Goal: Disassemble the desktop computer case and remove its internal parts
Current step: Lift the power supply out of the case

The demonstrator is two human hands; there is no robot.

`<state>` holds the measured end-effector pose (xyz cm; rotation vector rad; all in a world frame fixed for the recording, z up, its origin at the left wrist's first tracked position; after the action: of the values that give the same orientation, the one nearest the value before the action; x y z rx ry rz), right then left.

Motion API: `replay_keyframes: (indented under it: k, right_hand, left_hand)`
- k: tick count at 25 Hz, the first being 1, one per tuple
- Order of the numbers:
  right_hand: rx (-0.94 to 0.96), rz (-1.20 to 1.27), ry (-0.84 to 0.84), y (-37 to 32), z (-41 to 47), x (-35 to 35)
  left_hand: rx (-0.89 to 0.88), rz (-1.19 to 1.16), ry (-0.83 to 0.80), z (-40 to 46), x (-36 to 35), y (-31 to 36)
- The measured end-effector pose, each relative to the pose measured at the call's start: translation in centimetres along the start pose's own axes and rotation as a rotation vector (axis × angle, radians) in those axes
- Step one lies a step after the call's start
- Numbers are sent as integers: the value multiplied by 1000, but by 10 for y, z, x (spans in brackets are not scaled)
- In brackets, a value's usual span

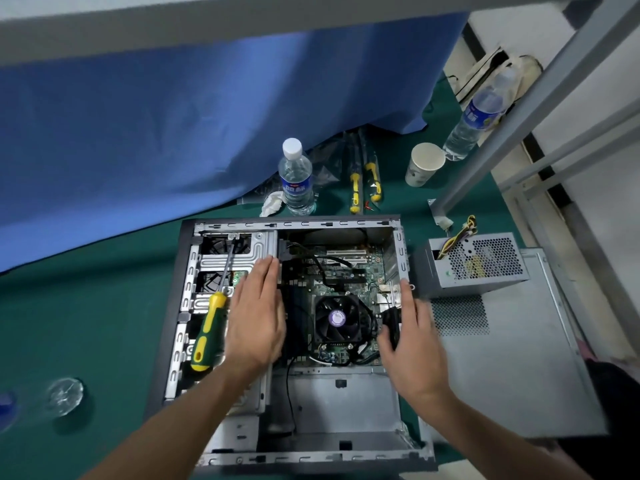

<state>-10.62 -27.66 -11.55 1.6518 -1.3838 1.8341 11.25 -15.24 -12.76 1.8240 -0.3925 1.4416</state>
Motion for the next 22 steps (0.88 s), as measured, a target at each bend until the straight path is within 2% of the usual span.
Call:
replay_keyframes:
  k: [5, 9, 10, 12, 14, 15, 16, 19, 22]
  right_hand:
    - [60, -23, 108, 2, -1, -2]
    - [67, -44, 110, 1, -1, 2]
    - [94, -85, 125, -2, -3, 7]
    - [328, -175, 132, -18, -11, 12]
    - [678, -165, -25, -39, -25, 3]
    - [761, -147, -175, -49, -33, -6]
    - [740, -138, -339, -56, -38, -18]
    - [462, -239, -640, -62, -41, -52]
    - [378, -317, -733, -61, -35, -61]
  left_hand:
    - [-13, 41, -1, -1, 4, 4]
    - [-9, 34, 8, -2, 8, 7]
    - [-16, 31, 6, -2, 8, 8]
    - [-8, 17, 15, -3, 10, 8]
    - [-8, 16, 19, -1, 11, 7]
    - [-11, 20, 20, -1, 10, 7]
    - [-15, 24, 23, -1, 9, 6]
    - [-13, 28, 32, 0, 6, 4]
    - [-22, 28, 39, 1, 5, 3]
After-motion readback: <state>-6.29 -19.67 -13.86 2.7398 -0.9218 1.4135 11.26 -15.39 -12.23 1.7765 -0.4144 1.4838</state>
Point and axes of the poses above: each hand's wrist, its own z-axis towards the middle knuckle, its own x-axis out of the back of the hand, y = z × x, the point moved 4 cm from there along z, towards the middle knuckle, and after that the axes turned 6 degrees about x, right-handed, at the moved point
